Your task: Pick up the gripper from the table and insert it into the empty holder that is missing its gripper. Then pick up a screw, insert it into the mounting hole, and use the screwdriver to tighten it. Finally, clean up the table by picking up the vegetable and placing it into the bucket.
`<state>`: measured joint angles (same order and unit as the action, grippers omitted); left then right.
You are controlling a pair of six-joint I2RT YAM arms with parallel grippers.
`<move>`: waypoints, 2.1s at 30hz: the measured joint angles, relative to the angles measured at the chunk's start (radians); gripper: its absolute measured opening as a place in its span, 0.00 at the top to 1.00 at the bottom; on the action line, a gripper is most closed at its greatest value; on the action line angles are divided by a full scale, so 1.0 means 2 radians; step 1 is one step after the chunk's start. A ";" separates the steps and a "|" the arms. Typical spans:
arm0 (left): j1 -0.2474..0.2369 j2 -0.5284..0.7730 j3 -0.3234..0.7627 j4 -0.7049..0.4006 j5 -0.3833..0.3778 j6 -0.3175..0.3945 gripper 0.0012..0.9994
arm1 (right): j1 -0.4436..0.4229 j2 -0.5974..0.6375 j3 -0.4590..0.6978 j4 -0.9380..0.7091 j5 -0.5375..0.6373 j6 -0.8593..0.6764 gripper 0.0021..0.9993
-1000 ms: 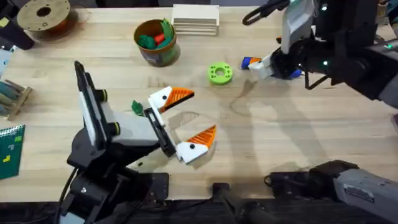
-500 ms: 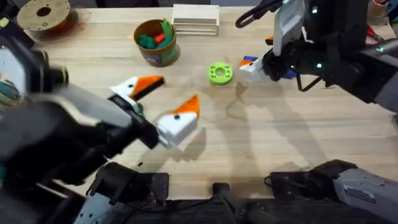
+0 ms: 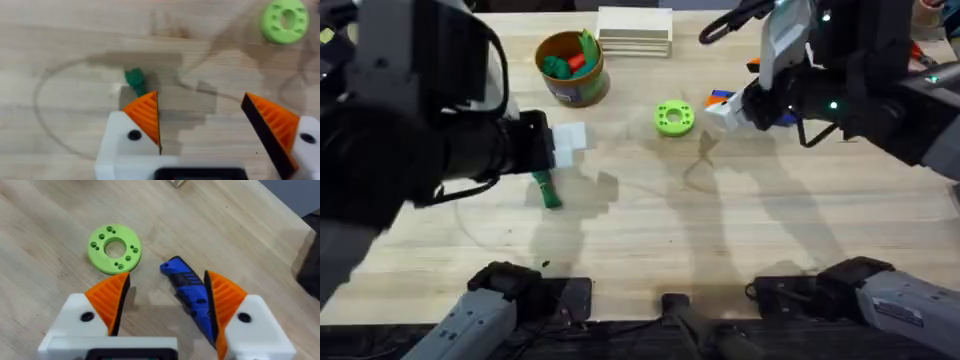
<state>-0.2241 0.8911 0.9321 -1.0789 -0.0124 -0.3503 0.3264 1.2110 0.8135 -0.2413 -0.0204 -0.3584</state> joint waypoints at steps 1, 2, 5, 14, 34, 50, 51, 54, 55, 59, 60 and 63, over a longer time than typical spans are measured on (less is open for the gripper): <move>0.010 0.011 0.000 -0.003 0.000 -0.009 0.01 | 0.000 0.000 0.000 0.000 0.000 0.000 0.14; 0.018 0.022 0.000 -0.006 0.000 -0.017 0.01 | 0.000 0.000 0.000 0.000 0.000 0.000 0.14; 0.037 0.049 0.000 -0.021 0.000 -0.036 0.01 | 0.000 0.000 0.000 0.000 0.000 0.000 0.14; 0.053 0.136 -0.007 0.000 0.000 -0.054 0.01 | 0.000 0.000 0.000 0.000 0.000 -0.002 0.14; 0.053 0.256 -0.080 0.086 -0.023 -0.187 0.01 | 0.000 0.000 0.000 0.000 0.000 -0.016 0.14; 0.053 0.261 -0.080 0.096 -0.018 -0.196 0.55 | 0.000 0.000 0.000 -0.002 0.000 -0.021 0.14; 0.053 0.261 -0.080 0.097 -0.018 -0.196 0.64 | 0.000 0.000 0.000 -0.004 0.000 -0.021 0.14; 0.053 0.260 -0.079 0.097 -0.020 -0.196 0.98 | 0.000 0.000 0.000 -0.009 0.000 -0.021 0.14; 0.054 0.260 -0.079 0.096 -0.018 -0.196 0.99 | 0.000 0.000 0.000 -0.011 0.000 -0.021 0.14; 0.055 0.263 -0.060 0.031 0.003 -0.196 0.99 | 0.000 0.000 0.000 -0.014 0.000 -0.021 0.14; 0.055 0.265 -0.047 0.013 0.009 -0.196 0.99 | 0.000 0.000 0.000 -0.014 0.000 -0.021 0.14; 0.055 0.270 0.017 -0.026 0.032 -0.196 0.99 | 0.000 0.000 0.000 -0.014 0.000 -0.021 0.14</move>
<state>-0.1133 1.4318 0.9667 -1.1309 0.0506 -0.7420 0.3264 1.2106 0.8135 -0.2697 -0.0204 -0.4007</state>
